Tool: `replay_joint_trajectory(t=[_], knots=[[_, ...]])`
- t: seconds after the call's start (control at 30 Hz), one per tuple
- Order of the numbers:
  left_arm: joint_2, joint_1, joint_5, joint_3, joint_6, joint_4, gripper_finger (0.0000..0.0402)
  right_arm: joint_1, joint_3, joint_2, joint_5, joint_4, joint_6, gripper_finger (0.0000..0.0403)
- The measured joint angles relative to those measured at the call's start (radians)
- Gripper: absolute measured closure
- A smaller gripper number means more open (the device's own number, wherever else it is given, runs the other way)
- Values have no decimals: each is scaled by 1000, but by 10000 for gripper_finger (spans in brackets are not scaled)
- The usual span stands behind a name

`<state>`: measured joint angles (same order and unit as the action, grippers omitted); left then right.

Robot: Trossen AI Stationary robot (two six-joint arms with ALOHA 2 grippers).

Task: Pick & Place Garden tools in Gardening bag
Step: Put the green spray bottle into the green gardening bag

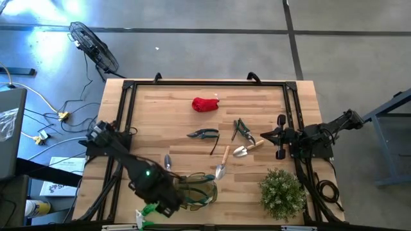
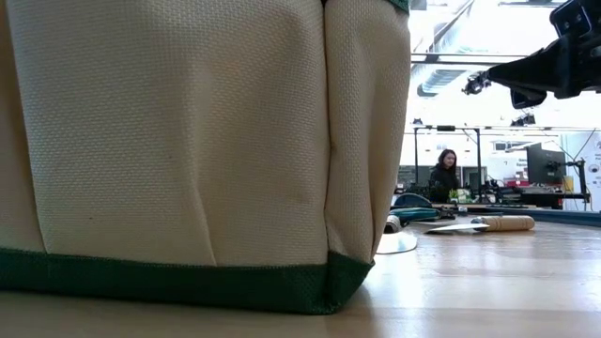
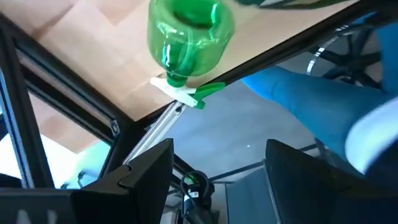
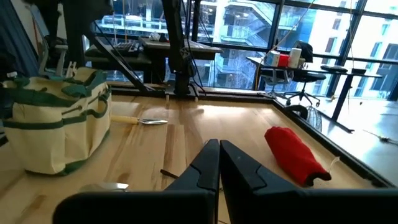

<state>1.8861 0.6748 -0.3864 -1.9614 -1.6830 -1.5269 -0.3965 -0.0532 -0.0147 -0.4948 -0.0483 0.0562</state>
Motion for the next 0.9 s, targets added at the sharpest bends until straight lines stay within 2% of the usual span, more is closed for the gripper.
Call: replay_joint_trajectory(t=[0.17, 0.43, 0.57, 0.7, 0.9], knots=[[18, 87, -11, 0, -113, 26, 154, 0, 0, 0, 0, 0, -11, 400], [22, 245, 291, 5, -178, 43, 154, 0, 0, 0, 0, 0, -9, 400], [48, 304, 300, 48, -167, 36, 154, 0, 0, 0, 0, 0, -8, 400], [82, 353, 352, 98, -117, 41, 154, 0, 0, 0, 0, 0, -8, 400], [111, 369, 370, 175, -128, 119, 154, 0, 2, 0, 0, 8, -8, 400]])
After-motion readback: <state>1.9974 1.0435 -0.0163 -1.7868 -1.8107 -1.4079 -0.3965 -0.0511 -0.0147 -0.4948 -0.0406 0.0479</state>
